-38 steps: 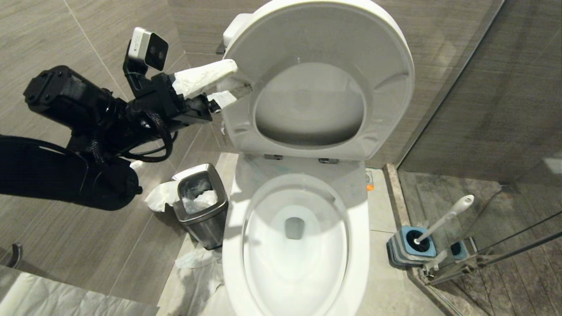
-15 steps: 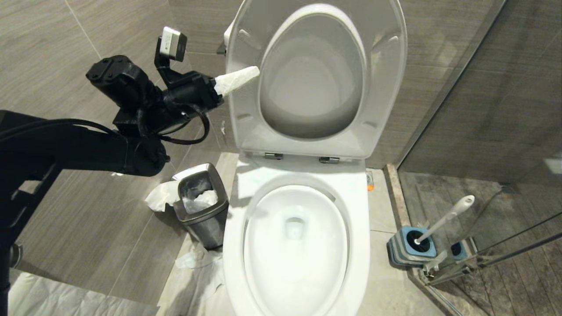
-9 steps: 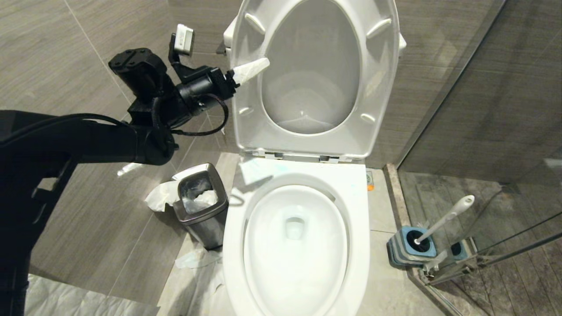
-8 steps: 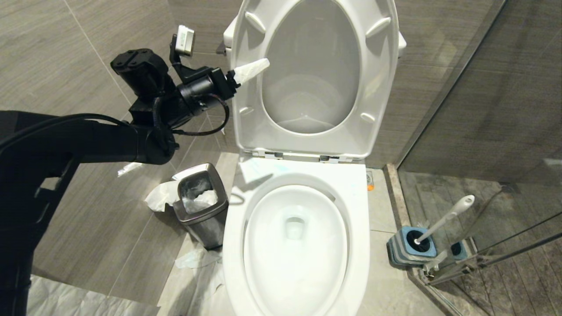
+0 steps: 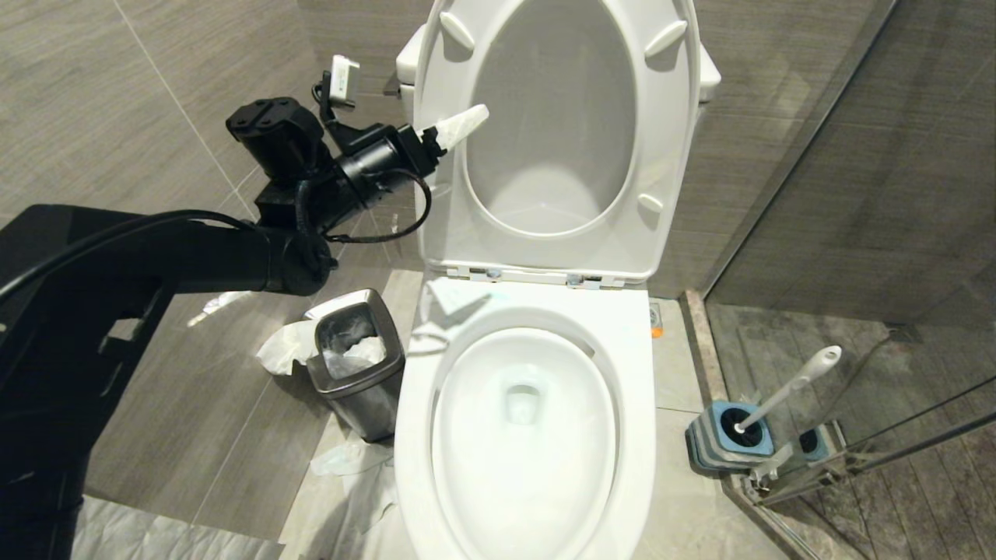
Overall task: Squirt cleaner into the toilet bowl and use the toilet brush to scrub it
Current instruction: Use the left hand to lift the toilet lid slightly
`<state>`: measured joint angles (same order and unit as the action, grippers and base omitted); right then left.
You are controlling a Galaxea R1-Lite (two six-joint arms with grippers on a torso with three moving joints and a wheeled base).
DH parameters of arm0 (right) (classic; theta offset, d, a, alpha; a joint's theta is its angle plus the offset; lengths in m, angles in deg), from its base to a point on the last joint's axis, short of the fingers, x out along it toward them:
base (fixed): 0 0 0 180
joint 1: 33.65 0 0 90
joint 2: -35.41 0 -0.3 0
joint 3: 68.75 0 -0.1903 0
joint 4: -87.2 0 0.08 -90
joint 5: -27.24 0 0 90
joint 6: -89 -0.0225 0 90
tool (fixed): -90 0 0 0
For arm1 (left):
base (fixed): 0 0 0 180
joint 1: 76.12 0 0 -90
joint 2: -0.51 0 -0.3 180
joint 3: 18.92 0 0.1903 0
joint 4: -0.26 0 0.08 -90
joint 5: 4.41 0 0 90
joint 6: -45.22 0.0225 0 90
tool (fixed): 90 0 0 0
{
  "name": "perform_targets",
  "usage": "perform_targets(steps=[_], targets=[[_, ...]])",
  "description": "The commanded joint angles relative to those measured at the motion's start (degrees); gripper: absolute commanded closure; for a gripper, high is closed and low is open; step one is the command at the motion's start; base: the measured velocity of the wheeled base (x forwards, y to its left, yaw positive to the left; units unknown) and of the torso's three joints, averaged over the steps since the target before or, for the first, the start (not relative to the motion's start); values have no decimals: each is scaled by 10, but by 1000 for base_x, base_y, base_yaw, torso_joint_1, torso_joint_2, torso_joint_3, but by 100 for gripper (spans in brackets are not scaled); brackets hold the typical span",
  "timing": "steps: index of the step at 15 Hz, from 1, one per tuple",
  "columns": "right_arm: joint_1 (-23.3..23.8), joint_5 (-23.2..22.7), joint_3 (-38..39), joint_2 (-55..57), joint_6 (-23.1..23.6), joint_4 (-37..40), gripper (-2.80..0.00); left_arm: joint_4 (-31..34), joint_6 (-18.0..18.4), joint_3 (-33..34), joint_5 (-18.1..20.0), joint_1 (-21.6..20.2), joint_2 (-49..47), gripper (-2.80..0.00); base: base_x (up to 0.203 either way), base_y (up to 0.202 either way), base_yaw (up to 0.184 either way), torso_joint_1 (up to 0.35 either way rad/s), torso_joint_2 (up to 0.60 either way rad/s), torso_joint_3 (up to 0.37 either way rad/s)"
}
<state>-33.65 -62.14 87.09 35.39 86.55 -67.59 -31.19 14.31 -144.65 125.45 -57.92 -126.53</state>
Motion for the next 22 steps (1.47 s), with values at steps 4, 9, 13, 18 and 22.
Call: perform_targets(steps=[4, 9, 13, 18, 22], targets=[[0, 0, 0, 0, 0, 0, 0, -4, 9, 0, -26, 7, -3, -280, 0, 0, 0, 0, 0, 0], [0, 0, 0, 0, 0, 0, 0, -5, 27, 0, -47, 14, -8, -280, 0, 0, 0, 0, 0, 0], [0, 0, 0, 0, 0, 0, 0, -4, 66, 1, -61, 15, -12, -280, 0, 0, 0, 0, 0, 0], [0, 0, 0, 0, 0, 0, 0, -4, 80, 3, -88, 24, -15, -280, 0, 0, 0, 0, 0, 0], [0, 0, 0, 0, 0, 0, 0, 17, 76, 5, -87, 24, 4, -280, 0, 0, 0, 0, 0, 0]])
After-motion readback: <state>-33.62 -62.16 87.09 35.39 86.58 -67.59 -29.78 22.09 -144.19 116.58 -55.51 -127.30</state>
